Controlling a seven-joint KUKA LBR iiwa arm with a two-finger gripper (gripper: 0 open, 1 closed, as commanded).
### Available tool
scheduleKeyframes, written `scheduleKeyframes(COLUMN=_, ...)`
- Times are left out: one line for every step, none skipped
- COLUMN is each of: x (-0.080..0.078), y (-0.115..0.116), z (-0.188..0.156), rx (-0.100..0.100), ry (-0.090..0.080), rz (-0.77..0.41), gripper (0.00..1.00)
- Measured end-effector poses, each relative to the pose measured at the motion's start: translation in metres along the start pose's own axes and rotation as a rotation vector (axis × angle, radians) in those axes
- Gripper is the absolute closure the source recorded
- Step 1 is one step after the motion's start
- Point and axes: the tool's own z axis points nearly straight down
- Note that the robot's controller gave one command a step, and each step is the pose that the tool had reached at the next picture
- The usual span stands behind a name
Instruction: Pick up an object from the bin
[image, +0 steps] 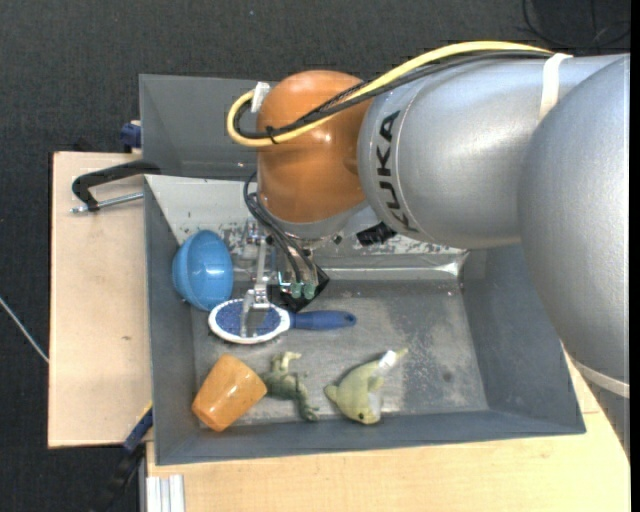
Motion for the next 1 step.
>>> scheduleKeyframes(x=0.0313, y=-0.0451, z=0.113, rx=-0.001, ry=-0.014, rz=-0.273, gripper=0.0)
